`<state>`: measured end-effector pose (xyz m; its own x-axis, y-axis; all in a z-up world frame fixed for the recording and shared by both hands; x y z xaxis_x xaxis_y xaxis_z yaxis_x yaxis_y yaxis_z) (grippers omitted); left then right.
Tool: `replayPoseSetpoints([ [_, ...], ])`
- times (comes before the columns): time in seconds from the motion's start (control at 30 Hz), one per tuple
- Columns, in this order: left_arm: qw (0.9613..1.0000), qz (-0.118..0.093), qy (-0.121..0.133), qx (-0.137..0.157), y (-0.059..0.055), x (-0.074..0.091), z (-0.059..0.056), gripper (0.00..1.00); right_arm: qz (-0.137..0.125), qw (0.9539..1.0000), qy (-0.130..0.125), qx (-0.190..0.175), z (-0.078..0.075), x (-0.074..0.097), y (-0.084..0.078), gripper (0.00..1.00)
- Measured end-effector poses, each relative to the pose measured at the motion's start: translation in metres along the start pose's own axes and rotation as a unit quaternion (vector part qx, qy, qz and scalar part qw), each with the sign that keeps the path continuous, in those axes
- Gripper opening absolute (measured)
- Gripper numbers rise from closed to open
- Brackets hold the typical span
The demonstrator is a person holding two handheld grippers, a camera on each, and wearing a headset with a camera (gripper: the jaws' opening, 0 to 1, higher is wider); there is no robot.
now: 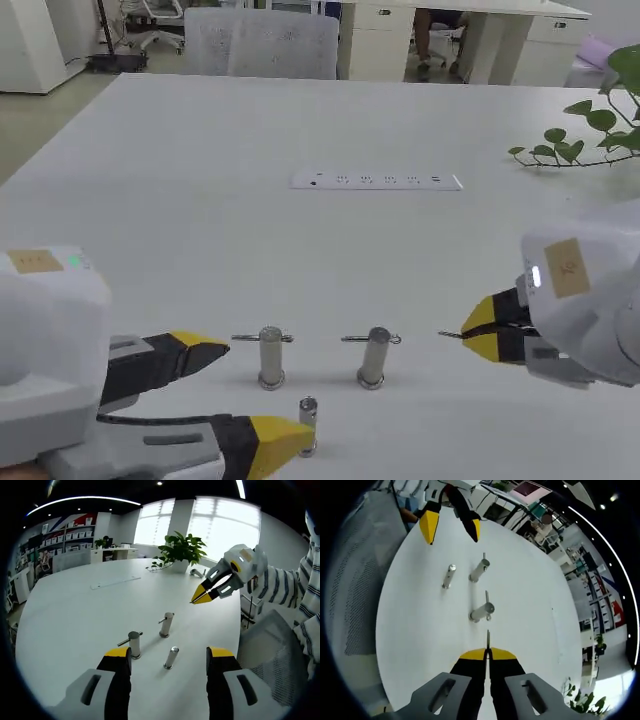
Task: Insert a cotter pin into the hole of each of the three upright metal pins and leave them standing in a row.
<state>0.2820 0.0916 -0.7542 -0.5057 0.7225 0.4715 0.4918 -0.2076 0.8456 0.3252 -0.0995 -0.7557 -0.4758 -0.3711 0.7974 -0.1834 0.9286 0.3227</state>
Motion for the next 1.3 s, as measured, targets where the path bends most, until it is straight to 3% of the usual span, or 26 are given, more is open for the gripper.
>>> replayPoseSetpoints([
  [0.4,0.9984,-0.007,-0.046,0.031,0.022,-0.024,-0.019,0.42,-0.018,0.9996,-0.018,-0.009,0.014,0.010,0.017,0.02],
  [0.6,0.9961,0.005,-0.072,0.052,0.021,-0.037,-0.030,0.32,-0.030,0.9994,-0.016,0.004,0.023,0.011,0.029,0.02],
  [0.77,0.9928,0.011,-0.089,0.080,0.022,-0.045,-0.039,0.27,-0.042,0.9990,-0.009,-0.007,0.029,0.010,0.037,0.02],
  [1.0,0.9893,0.032,-0.093,0.107,0.016,-0.054,-0.044,0.20,-0.055,0.9983,-0.006,-0.018,0.037,0.011,0.043,0.02],
  [1.3,0.9864,0.040,-0.104,0.121,0.014,-0.060,-0.051,0.12,-0.059,0.9980,-0.003,-0.019,0.041,0.012,0.047,0.02],
])
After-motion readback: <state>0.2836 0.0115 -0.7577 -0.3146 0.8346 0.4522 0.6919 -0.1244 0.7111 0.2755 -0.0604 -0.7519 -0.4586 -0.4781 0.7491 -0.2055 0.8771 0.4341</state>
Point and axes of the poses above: the centre of the closed fingertips' face, and the gripper's own axes: x roughly backward along the fingers, z roughly to its left, y roughly out of its top, the point moved 4 cm from there along x, roughly backward along the fingers, and after that the axes turned 3 degrees about x, right-handed, at the moved point
